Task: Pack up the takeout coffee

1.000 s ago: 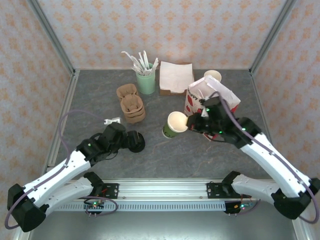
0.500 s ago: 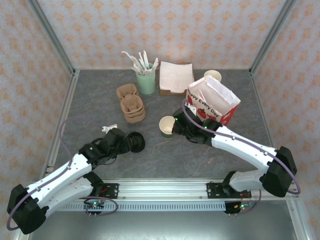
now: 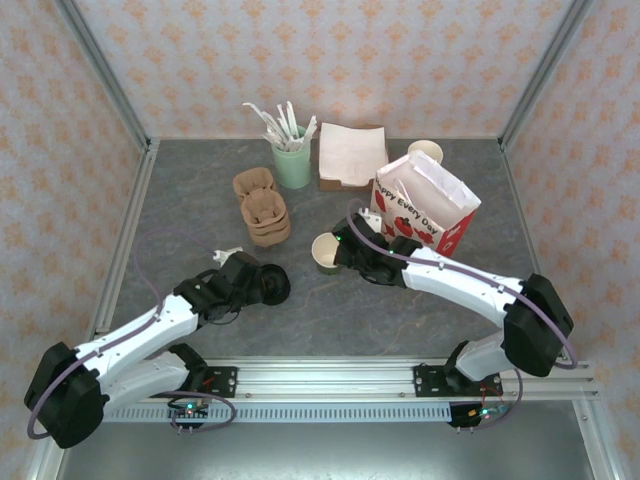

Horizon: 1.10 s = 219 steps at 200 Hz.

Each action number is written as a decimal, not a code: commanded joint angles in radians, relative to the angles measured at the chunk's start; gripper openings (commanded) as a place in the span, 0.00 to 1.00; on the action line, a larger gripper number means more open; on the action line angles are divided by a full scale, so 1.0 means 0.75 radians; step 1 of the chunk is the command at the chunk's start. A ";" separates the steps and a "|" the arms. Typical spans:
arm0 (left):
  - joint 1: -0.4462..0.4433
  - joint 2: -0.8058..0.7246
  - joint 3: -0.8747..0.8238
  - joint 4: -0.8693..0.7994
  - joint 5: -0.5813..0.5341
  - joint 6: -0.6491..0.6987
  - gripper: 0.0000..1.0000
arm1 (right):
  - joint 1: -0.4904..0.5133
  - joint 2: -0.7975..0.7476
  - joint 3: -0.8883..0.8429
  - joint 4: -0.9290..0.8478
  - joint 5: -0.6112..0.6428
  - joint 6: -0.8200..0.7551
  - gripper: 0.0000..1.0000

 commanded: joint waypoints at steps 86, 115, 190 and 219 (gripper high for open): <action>0.011 0.094 0.090 0.035 -0.052 0.057 0.23 | 0.019 -0.011 0.009 0.006 0.043 -0.019 0.29; 0.011 0.094 0.094 0.027 -0.059 0.063 0.22 | 0.019 -0.053 0.042 -0.057 0.064 -0.024 0.35; 0.011 0.149 0.108 0.035 -0.055 0.078 0.20 | 0.027 -0.179 0.126 -0.130 0.028 -0.019 0.40; 0.012 0.139 0.120 0.021 -0.062 0.082 0.16 | 0.029 -0.211 0.130 -0.140 0.018 -0.012 0.40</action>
